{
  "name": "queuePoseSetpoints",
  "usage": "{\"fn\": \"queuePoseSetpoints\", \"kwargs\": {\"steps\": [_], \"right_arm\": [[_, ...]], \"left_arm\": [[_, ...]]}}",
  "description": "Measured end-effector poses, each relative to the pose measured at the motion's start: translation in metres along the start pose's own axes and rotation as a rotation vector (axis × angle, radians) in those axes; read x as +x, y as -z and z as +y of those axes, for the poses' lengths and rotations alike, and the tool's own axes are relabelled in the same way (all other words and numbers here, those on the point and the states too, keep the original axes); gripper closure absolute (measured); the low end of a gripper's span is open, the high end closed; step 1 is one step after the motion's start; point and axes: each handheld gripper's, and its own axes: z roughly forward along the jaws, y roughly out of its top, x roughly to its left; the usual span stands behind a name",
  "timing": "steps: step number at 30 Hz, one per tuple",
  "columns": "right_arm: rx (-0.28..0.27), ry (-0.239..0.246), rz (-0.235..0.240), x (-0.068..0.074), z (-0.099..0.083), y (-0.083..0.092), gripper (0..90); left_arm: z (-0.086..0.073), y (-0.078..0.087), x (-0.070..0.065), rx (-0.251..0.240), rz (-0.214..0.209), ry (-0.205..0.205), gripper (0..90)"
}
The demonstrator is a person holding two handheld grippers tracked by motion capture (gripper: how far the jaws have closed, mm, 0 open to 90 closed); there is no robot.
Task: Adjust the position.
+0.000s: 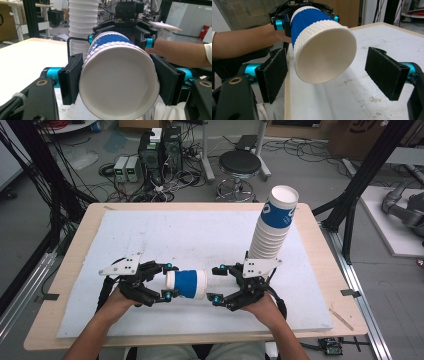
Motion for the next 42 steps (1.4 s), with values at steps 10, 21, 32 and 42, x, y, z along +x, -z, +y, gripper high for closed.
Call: {"fn": "queuePoseSetpoints", "kwargs": {"steps": [10, 21, 32, 42], "right_arm": [[-0.018, -0.033, 0.045, -0.001, -0.005, -0.006, 18.7], [-0.018, -0.055, 0.104, 0.001, -0.008, -0.017, 18.8], [-0.041, -0.059, 0.115, 0.000, -0.008, -0.015, 24.4], [-0.010, -0.028, 0.096, 0.000, -0.003, -0.010, 31.2]], "left_arm": [[0.000, -0.002, -0.001, -0.039, -0.027, 0.006, 30.3], [-0.002, -0.009, -0.004, -0.064, -0.073, 0.006, 30.5], [-0.004, -0.009, -0.003, -0.071, -0.072, 0.005, 31.0], [-0.005, -0.010, -0.004, 0.001, -0.043, 0.061, 21.2]]}}
